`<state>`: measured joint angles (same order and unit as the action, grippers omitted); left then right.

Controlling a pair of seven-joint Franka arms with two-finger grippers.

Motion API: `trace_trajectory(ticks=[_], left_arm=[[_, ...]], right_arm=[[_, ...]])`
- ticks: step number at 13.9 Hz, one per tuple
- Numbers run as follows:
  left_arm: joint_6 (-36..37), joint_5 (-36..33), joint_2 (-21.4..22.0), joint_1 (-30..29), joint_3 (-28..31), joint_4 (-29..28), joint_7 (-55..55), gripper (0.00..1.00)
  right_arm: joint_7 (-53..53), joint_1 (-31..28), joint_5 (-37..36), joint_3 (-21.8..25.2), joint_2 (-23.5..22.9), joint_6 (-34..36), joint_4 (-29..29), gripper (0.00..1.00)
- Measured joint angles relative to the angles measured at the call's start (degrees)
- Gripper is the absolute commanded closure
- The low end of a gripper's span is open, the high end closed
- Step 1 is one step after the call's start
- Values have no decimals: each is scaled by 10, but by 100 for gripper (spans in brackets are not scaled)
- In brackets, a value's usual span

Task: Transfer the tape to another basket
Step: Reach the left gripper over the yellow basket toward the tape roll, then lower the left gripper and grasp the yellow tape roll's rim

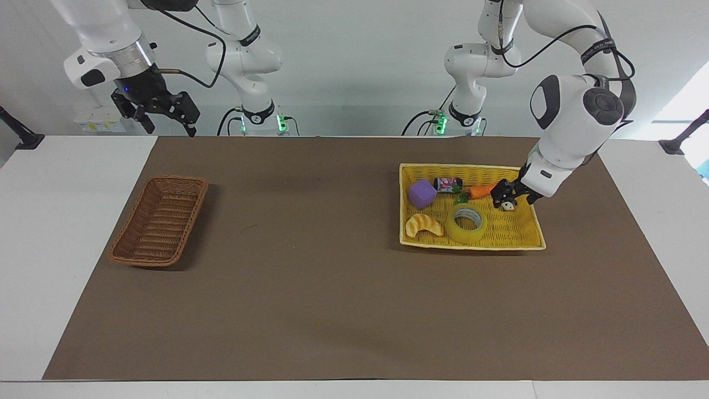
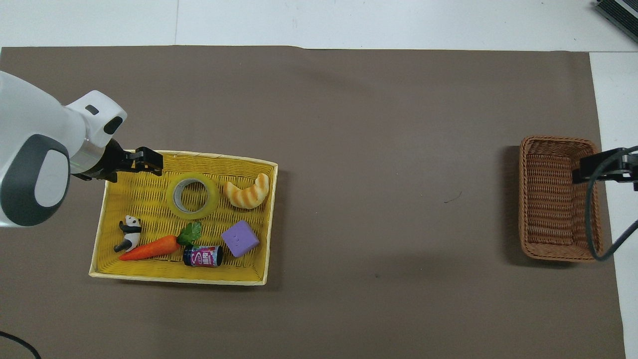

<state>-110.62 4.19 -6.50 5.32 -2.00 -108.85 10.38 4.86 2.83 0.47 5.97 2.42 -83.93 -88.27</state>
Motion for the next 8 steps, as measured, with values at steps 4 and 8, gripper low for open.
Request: trace_trajectory(ticks=[4,8], left_arm=[[-63,11,-3,3,0,-69,0,0],[-115,11,-18,5,-2,-103,0,4]], right_arm=[[0,0,0,0,0,0,0,0],[0,0,0,0,0,0,0,0]])
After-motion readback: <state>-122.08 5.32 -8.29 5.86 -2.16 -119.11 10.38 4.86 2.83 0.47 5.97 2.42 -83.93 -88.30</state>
